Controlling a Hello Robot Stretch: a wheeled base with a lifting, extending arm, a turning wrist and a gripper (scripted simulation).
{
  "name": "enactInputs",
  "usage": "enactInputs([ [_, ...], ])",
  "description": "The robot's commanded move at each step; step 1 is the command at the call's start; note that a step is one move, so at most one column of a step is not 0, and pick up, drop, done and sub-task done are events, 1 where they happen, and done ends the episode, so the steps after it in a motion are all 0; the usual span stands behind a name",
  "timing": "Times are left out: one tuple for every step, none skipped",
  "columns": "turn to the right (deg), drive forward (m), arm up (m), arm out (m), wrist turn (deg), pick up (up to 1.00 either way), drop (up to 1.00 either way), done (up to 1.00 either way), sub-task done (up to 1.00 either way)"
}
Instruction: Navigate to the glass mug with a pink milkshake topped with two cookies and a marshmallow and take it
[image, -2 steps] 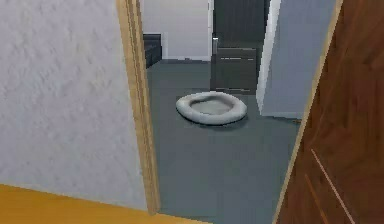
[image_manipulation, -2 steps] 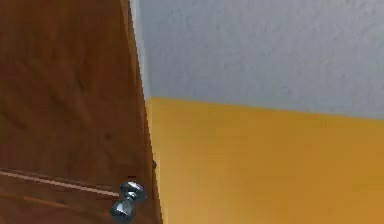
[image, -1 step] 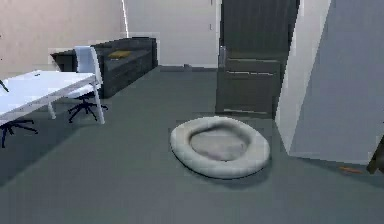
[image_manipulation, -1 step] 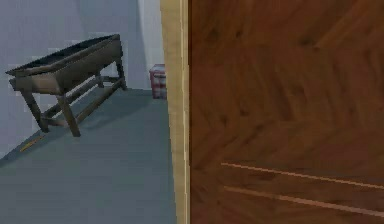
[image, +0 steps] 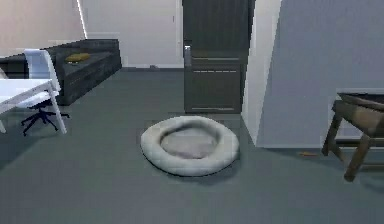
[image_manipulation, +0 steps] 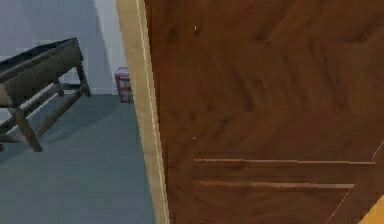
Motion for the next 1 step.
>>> enactInputs([
  [0.0,0.15,0.00,0.00,0.0,0.00,0.00,0.00,0.00],
])
